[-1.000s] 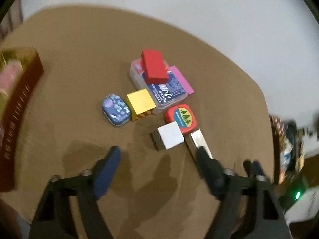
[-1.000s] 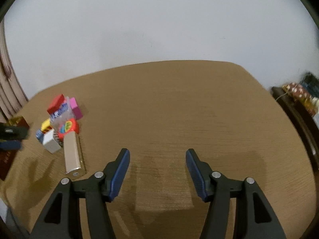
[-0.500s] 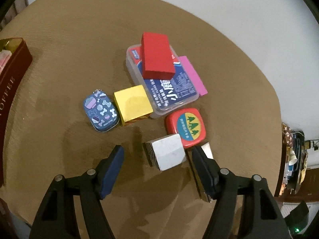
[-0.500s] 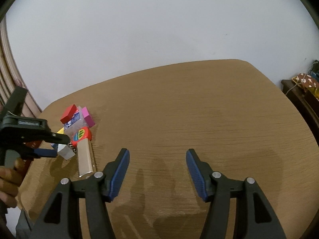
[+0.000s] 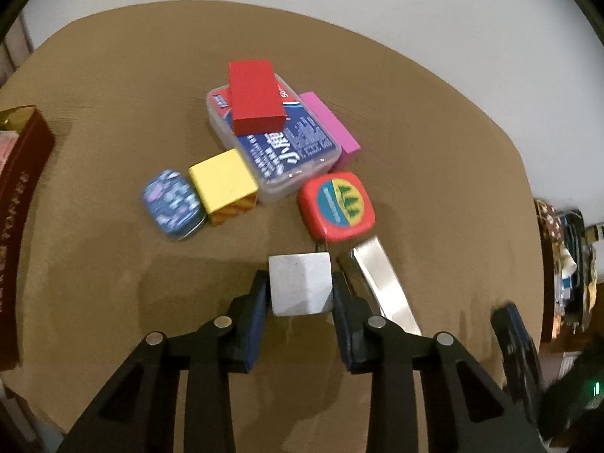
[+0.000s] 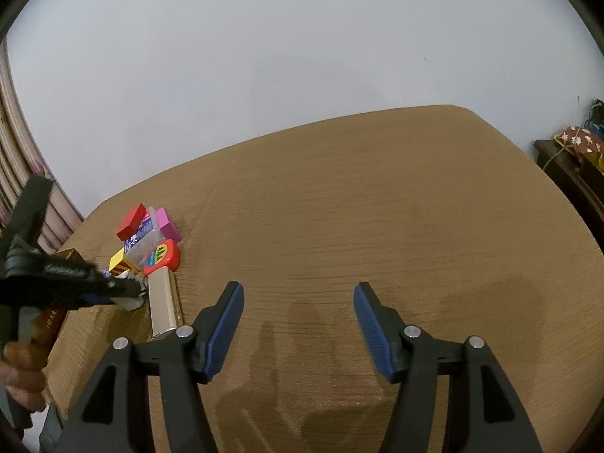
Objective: Organize rigid objects
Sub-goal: 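Reach the left tool to the white cube and grasp it, then carry the white cube into the tin box and release it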
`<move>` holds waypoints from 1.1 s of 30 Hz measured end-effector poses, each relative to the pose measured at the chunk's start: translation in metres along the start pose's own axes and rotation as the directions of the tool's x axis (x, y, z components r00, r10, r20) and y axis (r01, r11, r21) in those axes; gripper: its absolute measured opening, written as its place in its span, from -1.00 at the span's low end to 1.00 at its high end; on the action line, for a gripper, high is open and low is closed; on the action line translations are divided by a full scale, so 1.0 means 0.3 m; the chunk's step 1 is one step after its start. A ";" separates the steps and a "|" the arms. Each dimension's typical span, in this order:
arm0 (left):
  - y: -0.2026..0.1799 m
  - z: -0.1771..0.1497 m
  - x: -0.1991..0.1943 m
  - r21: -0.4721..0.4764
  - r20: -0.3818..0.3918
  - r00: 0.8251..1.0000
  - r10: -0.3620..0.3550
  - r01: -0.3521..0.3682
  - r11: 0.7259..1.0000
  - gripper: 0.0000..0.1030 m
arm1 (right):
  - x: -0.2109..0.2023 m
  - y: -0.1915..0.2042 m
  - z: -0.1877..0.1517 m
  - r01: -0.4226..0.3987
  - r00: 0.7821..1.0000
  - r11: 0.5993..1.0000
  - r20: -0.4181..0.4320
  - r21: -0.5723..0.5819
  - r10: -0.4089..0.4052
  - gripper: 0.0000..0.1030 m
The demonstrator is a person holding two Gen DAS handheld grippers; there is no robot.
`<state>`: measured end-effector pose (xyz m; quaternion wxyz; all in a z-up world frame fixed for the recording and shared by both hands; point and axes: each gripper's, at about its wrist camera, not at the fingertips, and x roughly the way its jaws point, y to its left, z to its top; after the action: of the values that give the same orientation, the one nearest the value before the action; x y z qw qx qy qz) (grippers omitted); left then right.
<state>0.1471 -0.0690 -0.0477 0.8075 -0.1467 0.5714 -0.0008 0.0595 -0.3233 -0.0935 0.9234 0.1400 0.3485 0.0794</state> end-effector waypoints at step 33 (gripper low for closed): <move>0.893 0.247 -0.409 -0.087 0.099 0.987 0.124 -0.115 0.990 -0.44 | 0.084 0.095 -0.024 0.194 0.973 0.969 -0.097 -0.151 -0.210 0.21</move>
<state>0.1282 0.2256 0.0242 0.8282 -0.1446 0.5357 0.0785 0.0722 -0.2887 -0.1055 0.9132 0.0339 0.4058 0.0170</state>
